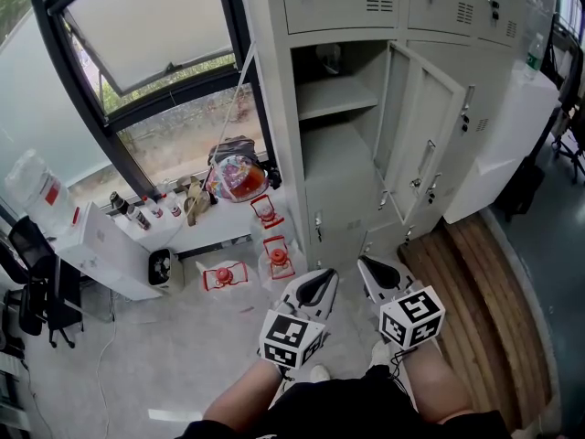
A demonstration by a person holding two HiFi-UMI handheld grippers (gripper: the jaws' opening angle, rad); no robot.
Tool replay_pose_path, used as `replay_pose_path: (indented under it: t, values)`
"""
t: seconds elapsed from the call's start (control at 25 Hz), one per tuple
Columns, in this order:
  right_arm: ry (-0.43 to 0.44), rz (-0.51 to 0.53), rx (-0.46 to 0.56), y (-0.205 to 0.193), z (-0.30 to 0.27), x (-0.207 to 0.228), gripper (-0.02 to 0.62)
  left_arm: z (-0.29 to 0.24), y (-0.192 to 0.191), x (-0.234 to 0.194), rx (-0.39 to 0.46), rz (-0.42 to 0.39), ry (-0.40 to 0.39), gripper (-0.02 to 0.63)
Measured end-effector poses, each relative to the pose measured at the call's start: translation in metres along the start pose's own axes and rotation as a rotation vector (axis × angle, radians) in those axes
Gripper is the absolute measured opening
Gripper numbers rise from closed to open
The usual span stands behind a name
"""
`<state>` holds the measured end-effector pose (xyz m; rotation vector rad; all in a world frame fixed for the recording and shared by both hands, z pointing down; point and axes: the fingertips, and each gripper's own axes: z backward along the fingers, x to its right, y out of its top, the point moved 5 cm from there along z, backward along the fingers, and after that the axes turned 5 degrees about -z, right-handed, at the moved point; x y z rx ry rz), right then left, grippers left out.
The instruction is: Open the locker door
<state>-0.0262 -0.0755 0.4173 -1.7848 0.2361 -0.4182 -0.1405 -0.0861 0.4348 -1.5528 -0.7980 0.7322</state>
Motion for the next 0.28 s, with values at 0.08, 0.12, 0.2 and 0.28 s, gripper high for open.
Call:
replay_pose_path:
  t: [0.08,0.12,0.2,0.28]
  values:
    - [0.000,-0.001,0.000,-0.0004,0.0006,0.0002,0.052,-0.0005,-0.0002,0.0011,-0.002,-0.001,-0.004,0.023]
    - [-0.001,-0.002,0.000,-0.0006,0.0009,0.0003,0.052,-0.0007,-0.0005,0.0015,-0.003,-0.001,-0.006,0.023]
    - [-0.002,-0.003,-0.001,-0.0009,0.0014,0.0003,0.052,-0.0007,-0.0009,0.0019,-0.005,-0.002,-0.009,0.023]
    - [-0.003,-0.004,-0.001,-0.0011,0.0019,0.0001,0.052,-0.0005,-0.0011,0.0022,-0.006,-0.004,-0.011,0.023]
